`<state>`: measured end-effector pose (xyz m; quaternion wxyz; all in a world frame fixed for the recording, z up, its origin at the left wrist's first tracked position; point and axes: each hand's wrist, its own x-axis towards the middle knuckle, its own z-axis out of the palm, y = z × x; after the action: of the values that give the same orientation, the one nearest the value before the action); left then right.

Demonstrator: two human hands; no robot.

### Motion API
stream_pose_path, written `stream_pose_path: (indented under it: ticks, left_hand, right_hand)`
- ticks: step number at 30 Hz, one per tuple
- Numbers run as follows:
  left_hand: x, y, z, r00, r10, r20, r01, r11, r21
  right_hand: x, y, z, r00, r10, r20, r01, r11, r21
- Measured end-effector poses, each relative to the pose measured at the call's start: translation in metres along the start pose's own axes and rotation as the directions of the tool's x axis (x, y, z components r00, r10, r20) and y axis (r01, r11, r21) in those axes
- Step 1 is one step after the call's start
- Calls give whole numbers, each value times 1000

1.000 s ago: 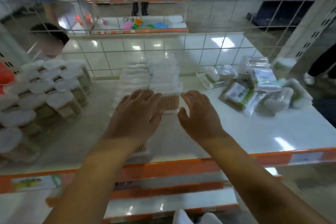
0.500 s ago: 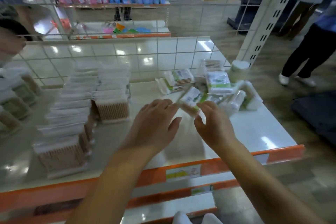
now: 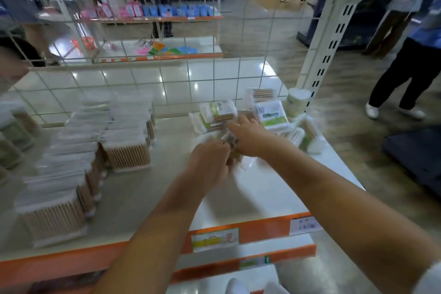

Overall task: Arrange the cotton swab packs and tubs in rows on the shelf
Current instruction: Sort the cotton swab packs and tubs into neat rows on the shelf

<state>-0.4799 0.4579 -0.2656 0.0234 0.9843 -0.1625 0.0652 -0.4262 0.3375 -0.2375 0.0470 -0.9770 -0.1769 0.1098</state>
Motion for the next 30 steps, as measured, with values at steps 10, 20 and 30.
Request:
stream_pose_path:
  ticks: [10,20,30]
  left_hand:
    - [4,-1,4,998,-20,54,25,996,-88]
    - [-10,-9,13,998,-47,-48,22,900,-435]
    - [-16,-2,-5,909,-402,111,186,152,-971]
  right_hand:
    - [2,3,4,1000,6,30,-6,1000,11]
    - [-28,-4,18,891,68,-449,124,915,384]
    - [-46,0,12,853,391,-345,279,216,936]
